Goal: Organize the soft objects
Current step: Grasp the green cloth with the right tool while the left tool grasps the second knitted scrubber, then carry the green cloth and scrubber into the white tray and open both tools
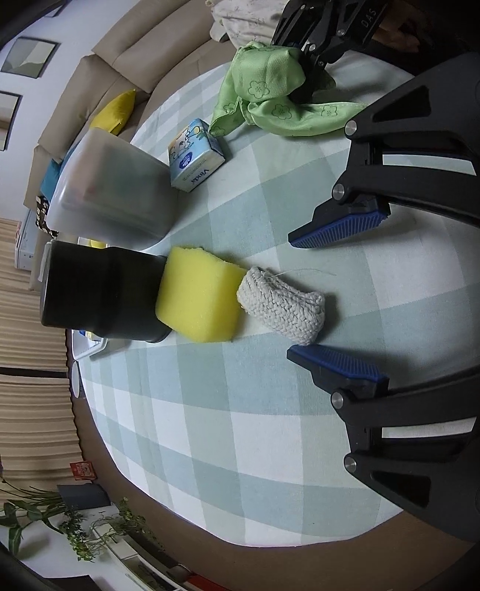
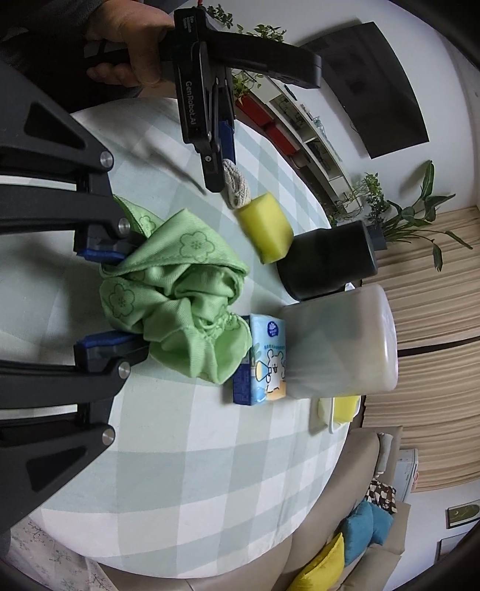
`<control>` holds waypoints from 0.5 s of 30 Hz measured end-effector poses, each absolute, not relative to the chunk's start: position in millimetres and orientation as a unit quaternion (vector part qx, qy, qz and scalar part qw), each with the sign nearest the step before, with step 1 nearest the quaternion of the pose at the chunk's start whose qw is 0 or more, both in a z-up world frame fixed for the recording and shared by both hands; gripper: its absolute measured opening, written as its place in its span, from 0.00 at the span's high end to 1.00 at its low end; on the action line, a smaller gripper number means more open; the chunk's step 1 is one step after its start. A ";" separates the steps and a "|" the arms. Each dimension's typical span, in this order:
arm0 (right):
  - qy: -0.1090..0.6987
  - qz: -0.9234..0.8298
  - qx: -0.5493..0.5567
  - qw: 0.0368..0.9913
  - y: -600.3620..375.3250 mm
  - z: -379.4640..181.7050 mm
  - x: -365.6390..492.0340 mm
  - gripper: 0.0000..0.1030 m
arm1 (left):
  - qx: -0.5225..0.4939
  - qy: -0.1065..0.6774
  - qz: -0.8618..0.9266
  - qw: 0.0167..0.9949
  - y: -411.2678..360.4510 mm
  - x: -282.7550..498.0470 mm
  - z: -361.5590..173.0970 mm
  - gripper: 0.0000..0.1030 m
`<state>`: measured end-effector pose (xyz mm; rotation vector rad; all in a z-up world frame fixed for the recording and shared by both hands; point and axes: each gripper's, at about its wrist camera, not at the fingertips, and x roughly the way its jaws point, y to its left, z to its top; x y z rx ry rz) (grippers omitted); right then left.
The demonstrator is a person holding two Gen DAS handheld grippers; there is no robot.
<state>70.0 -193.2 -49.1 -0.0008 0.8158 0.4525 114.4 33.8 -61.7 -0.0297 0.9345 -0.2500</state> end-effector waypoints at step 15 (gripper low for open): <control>0.394 0.212 0.000 0.894 -194.4 -52.6 69.9 0.69 | 0.005 0.426 -0.144 0.893 21.9 99.8 -53.8 0.76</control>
